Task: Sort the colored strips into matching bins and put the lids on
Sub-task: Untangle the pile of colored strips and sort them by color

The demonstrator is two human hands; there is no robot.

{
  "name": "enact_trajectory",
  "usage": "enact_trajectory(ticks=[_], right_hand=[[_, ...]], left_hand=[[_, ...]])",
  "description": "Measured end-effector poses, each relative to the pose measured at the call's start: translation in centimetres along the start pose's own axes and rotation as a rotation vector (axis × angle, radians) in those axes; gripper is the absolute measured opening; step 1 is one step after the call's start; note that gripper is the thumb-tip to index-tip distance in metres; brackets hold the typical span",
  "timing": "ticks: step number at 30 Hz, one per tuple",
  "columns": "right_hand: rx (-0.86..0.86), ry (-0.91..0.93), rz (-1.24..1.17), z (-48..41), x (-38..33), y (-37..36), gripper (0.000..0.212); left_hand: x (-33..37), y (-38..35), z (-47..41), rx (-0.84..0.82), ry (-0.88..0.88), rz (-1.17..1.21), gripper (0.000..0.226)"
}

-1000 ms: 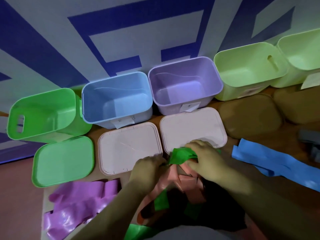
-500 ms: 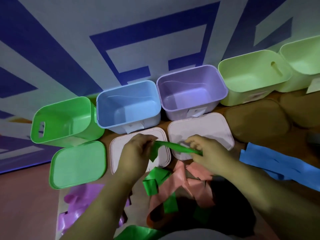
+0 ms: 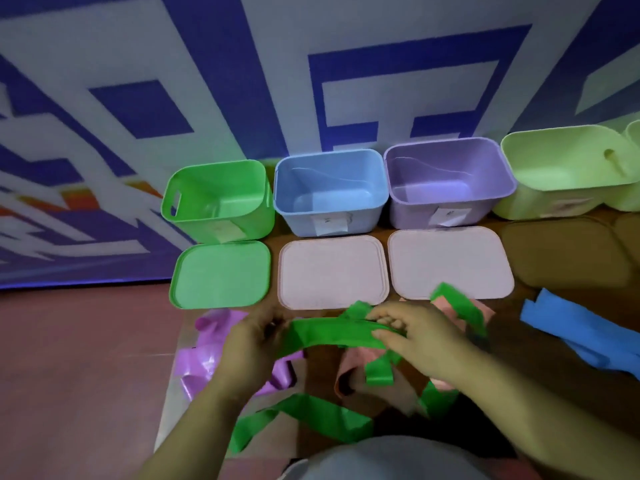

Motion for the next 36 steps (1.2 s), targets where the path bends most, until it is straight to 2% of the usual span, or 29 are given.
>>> enact_trajectory(ticks=[11,17,19,21,26,36], right_hand=[[-0.256,0.102,0.259,2.1,-4.3,-13.3,0.027],[-0.309,0.076,0.41,3.0,-4.2,-17.5,0.034],[-0.29,0.073,0.432,3.1,-4.2,-17.6,0.035],[-0.257,0.066,0.429,3.1,-4.2,-17.3,0.034],[-0.169,0.038,0.415,2.6,-4.0,-15.3,0.03],[-0.069,-0.069,0.435,-0.2,-1.4,-10.4,0.042]], left_hand=[[-12.2,3.2,9.6,-0.107,0.216,-0.1,0.029],[-13.2,2.8,9.9,-0.192,0.105,-0.2,0.009],[-13.3,2.5,9.7,-0.242,0.053,-0.213,0.018],[-13.4,2.3,9.4,-0.253,0.006,-0.274,0.016],[-13.6,1.7,8.3,-0.279,-0.019,-0.326,0.044],[-9.1,-1.8,2.8,-0.339,-0.128,-0.319,0.04]])
Point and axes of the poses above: each hand's wrist, its own z-axis away from the middle knuckle, its own y-axis out of the back of the hand, x = y × z, the point moved 6 cm from there along -z, towards the middle knuckle, and after that the axes turned 1 degree about x, right-handed, at the moved point
